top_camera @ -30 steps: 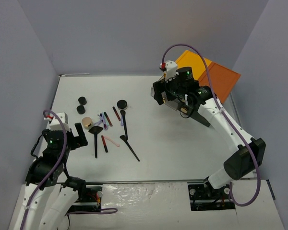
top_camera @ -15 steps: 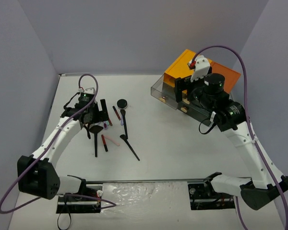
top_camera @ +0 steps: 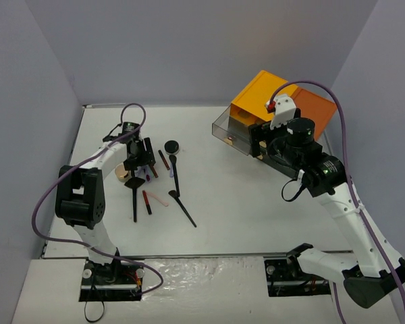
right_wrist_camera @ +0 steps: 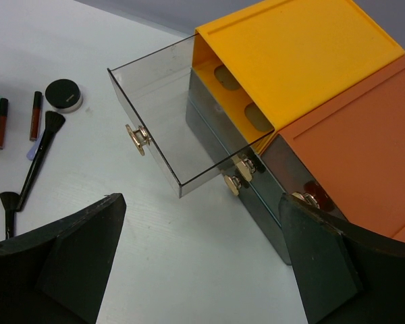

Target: Organize the makeup

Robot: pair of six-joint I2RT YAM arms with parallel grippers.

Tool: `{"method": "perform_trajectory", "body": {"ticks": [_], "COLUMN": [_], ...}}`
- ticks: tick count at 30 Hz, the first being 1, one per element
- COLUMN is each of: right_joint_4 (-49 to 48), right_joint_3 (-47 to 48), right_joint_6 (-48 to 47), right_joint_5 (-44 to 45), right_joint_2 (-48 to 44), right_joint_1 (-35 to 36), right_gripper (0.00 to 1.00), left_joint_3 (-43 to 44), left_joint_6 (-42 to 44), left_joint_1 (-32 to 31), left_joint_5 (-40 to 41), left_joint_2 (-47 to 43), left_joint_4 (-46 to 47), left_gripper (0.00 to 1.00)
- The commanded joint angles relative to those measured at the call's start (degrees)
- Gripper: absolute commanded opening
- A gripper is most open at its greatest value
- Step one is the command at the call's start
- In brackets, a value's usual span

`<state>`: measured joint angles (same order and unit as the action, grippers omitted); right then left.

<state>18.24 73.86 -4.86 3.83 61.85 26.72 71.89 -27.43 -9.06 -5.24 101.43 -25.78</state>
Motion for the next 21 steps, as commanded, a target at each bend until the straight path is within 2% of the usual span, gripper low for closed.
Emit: {"method": "perform_trajectory", "body": {"ticks": [1, 6, 21], "right_joint_4": [-3.3, -3.4, -3.3], "right_joint_3": [-0.4, -0.9, -1.6], "right_joint_6": [-1.5, -2.3, -2.2], "right_joint_5": [2.0, 0.4, -3.2], "right_joint_2": [-1.4, -0.8, -0.8], "right_joint_1": [0.0, 0.0, 0.0], "right_gripper": [0.94, 0.94, 0.94], "left_joint_3": [3.4, 3.7, 2.9], "left_joint_6": [1.2, 2.4, 6.2], "left_joint_1": [0.1, 0.7, 1.3], "left_joint_5": [-0.2, 0.5, 0.1], "left_joint_2": [-0.2, 1.5, 2.7], "left_joint_4": [2.5, 3.3, 7.3], "left_gripper": [0.61, 0.56, 0.54]}}
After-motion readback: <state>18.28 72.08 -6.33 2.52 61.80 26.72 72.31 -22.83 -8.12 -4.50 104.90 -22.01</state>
